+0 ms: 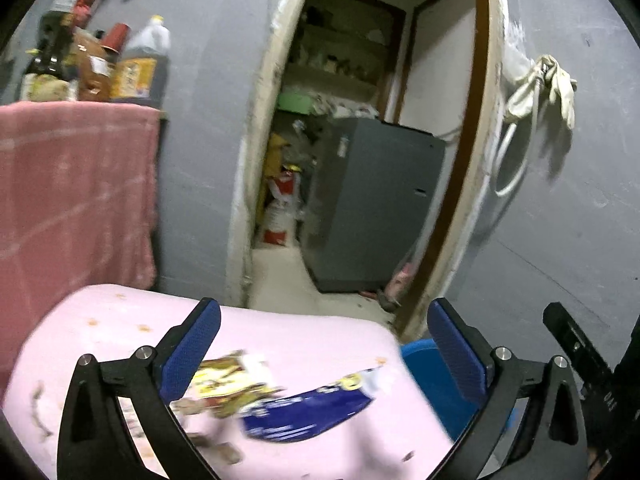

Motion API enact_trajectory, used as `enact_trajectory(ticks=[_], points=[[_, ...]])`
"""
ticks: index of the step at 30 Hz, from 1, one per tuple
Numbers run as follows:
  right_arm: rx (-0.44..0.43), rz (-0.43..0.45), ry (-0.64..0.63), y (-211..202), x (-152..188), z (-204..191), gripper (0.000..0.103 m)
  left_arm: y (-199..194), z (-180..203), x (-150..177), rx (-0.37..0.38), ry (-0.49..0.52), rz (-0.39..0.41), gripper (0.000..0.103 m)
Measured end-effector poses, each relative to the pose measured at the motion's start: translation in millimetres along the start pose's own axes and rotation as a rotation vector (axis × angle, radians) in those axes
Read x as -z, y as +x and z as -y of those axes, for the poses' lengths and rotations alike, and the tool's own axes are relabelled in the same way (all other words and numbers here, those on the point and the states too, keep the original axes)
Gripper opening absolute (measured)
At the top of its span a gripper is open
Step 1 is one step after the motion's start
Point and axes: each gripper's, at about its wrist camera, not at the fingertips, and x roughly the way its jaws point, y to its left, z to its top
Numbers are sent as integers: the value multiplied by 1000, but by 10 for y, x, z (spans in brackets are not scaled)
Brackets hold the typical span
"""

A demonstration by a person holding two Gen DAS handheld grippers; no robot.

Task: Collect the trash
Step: 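Move both tools back over the remaining trash on the table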

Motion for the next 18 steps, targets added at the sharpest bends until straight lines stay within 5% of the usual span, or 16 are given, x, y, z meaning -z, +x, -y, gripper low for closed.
enact_trajectory(ticks=[7,18], points=[[-95,-11,-102,27,95,-430,103,-393,-315,153,-104,-5,34,101],[-176,-153,-171,271,365,-830,103,-725,-768,410,-249,-16,3,101]])
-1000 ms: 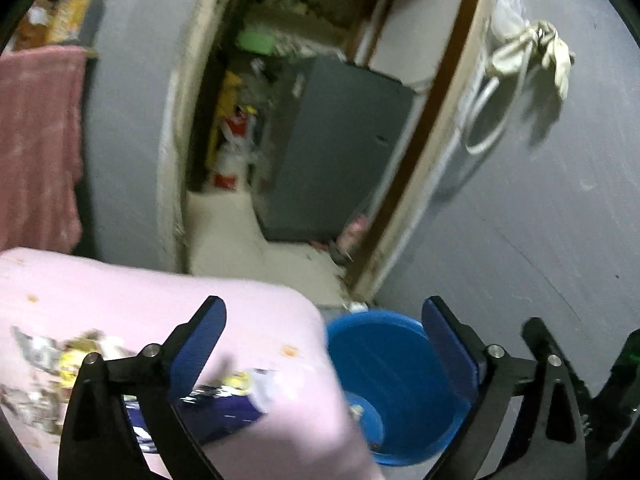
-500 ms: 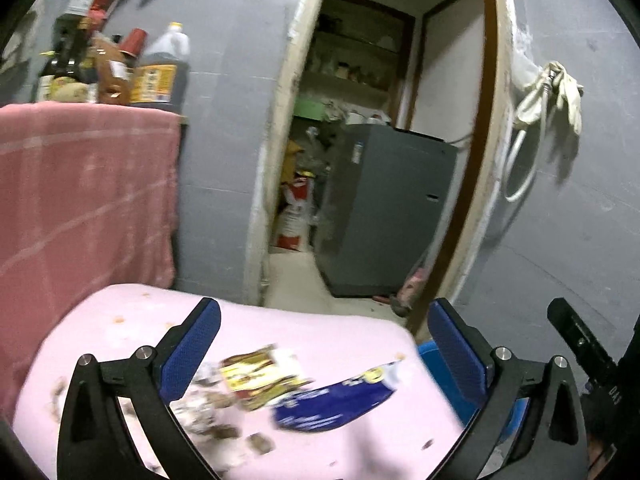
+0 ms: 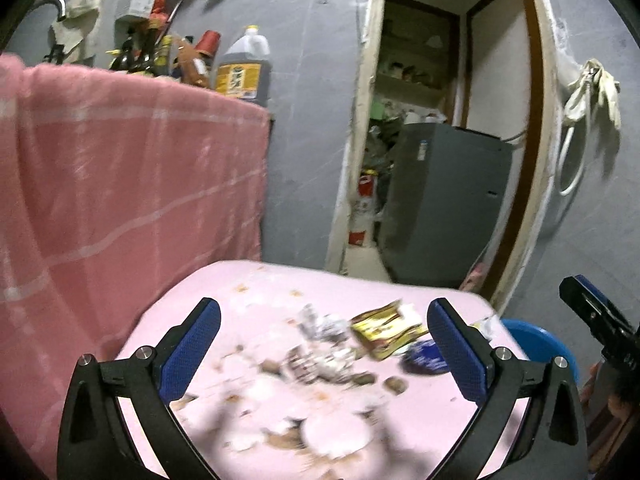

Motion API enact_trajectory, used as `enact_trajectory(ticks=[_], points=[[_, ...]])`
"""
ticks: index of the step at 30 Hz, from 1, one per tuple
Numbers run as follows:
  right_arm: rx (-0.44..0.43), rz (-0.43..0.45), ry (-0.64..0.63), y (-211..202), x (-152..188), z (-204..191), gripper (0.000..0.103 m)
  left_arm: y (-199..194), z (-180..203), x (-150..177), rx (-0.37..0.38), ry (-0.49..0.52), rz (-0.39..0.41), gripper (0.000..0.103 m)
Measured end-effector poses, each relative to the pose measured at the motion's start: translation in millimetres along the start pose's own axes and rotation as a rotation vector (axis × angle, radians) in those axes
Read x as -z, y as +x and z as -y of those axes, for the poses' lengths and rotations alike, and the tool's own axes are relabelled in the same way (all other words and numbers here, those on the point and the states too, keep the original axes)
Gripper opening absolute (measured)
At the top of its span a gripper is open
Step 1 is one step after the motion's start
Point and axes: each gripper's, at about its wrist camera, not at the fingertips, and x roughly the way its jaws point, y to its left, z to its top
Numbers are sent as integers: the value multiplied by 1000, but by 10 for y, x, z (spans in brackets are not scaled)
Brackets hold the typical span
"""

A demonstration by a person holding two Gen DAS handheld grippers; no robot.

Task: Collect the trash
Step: 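Move both tools back over the remaining trash on the table, then grasp the white crumpled wrapper with the left gripper while the right gripper grasps a brown nut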

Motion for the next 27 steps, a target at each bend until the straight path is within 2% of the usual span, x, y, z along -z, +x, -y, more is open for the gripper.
enact_trajectory(ticks=[9,15,17,19,21,23,25,27], points=[[-13,-155,-41,277,117,-193,103,93,-291,177,-49,13,-116,101],[-67,-254,-29,424,207,-318,101,272,-405,241,-31,11,-242,101],[-108,-294,-30,475,239,-389,96,321,-419,247,-15,11,-266,101],[-151,-346,-37,541,290,-458,80,363,-421,254,-1,17,-283,100],[-187,-392,-43,602,341,-515,73,398,-418,262,13,29,-296,99],[-218,-440,-54,669,406,-571,67,436,-411,263,29,40,-310,93],[-234,-473,-67,714,454,-617,56,502,-412,266,57,46,-336,77],[-247,-505,-78,767,497,-667,49,571,-423,277,97,38,-362,66]])
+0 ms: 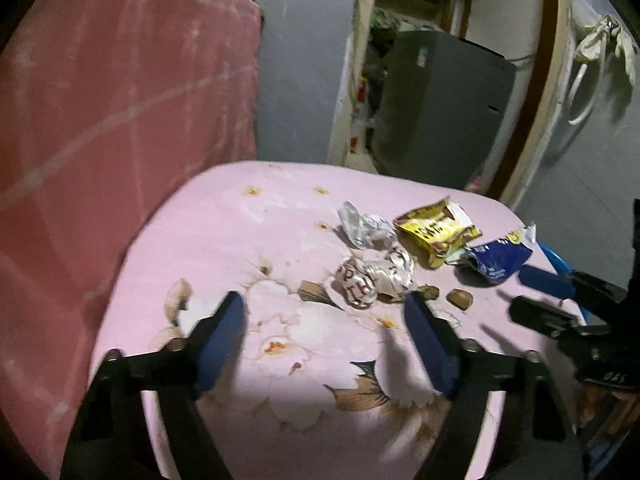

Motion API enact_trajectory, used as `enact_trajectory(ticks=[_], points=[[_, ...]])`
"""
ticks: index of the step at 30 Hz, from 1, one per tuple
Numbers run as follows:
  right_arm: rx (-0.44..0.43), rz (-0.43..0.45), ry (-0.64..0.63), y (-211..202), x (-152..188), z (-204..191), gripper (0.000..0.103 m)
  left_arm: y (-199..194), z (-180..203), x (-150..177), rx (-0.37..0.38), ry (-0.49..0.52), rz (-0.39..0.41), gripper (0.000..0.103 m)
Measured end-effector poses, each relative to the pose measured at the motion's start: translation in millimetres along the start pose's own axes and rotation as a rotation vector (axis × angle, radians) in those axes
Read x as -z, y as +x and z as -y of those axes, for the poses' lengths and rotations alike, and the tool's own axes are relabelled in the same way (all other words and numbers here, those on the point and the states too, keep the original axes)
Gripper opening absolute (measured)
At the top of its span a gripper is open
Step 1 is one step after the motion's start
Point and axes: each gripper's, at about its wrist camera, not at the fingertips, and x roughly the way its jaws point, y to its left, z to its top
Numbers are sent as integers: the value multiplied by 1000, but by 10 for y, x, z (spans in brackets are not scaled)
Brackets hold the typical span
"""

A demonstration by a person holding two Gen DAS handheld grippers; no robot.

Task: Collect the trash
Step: 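Grasp the white crumpled wrapper with the left gripper while the right gripper grasps a brown nut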

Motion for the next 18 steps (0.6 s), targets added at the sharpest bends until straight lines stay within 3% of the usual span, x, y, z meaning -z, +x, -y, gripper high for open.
enact_trajectory(ticks=[5,13,18], points=[[-1,-63,-31,167,-22,-77,38,154,-49,-46,47,-17,-56,51],[1,-143,-25,422,-114,-95,28,268,-14,-140,78,-5,-84,50],[7,-148,-10,440,-118,-96,18,334,-55,-212,100,-29,-99,50]])
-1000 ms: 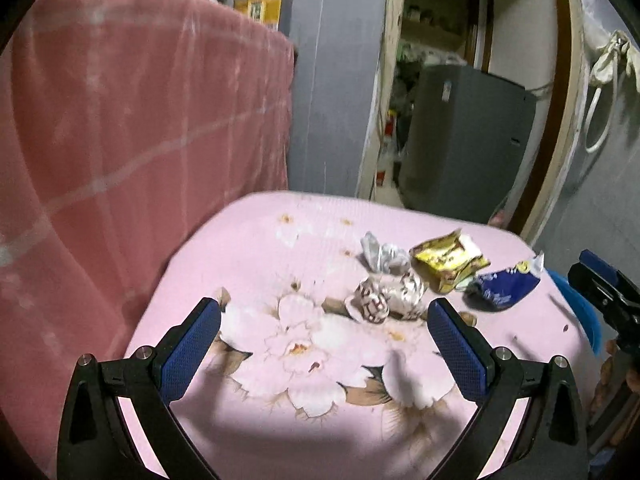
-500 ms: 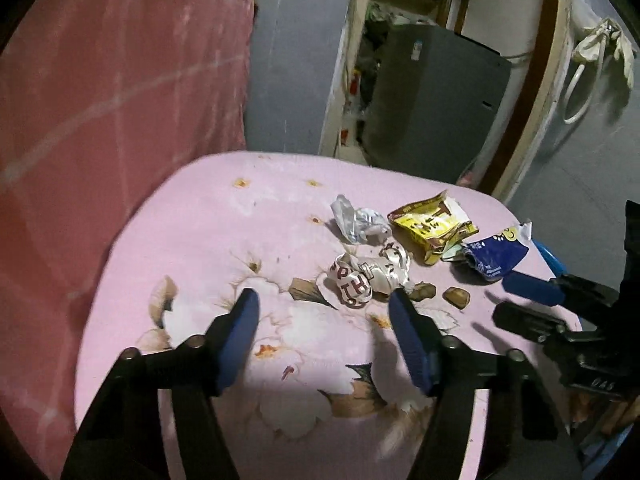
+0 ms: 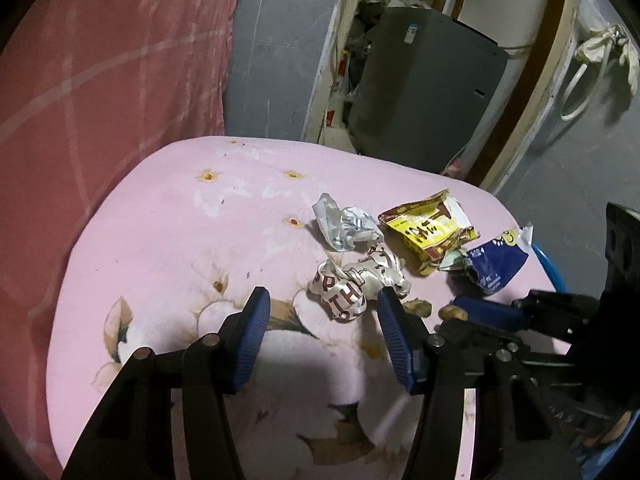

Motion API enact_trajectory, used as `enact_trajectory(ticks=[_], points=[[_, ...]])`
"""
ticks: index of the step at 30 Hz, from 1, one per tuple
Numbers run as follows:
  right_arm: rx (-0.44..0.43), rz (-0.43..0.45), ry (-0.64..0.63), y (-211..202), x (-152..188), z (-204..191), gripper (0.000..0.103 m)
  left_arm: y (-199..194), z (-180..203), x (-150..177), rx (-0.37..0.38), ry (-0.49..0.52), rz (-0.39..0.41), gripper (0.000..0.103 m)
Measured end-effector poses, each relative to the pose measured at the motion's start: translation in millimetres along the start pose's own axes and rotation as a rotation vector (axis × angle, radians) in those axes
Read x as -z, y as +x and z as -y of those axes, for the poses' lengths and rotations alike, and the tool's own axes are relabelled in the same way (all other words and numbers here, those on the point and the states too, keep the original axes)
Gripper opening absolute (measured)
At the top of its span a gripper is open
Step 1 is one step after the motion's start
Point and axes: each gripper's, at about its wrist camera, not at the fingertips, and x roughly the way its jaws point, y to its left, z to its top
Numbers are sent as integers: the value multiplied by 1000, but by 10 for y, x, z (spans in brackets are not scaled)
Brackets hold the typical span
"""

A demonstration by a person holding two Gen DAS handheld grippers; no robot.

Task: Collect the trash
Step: 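Grasp the white crumpled wrapper with the left gripper while the right gripper grasps a brown nut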

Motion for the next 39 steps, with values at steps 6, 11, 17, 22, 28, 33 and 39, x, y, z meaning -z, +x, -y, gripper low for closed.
enact_trajectory(ticks=[6,11,17,22,28,33,39], points=[[43,19,42,-21,6,25,16,41,26,-42,22,-2,-4,50],[59,59,101,-103,21,133,16,76,117,-88,39,20,-10,49],[63,89,125,-154,3,179,16,131,237,-80,58,50,-30,34],[57,116,132,-204,29,176,15,117,278,-45,71,55,-37,23],[40,143,137,-274,79,185,15,68,387,53,60,93,-32,10],[22,187,136,-385,117,192,15,10,451,103,50,101,-14,8],[30,265,122,-543,121,188,15,-139,499,170,49,82,38,7]])
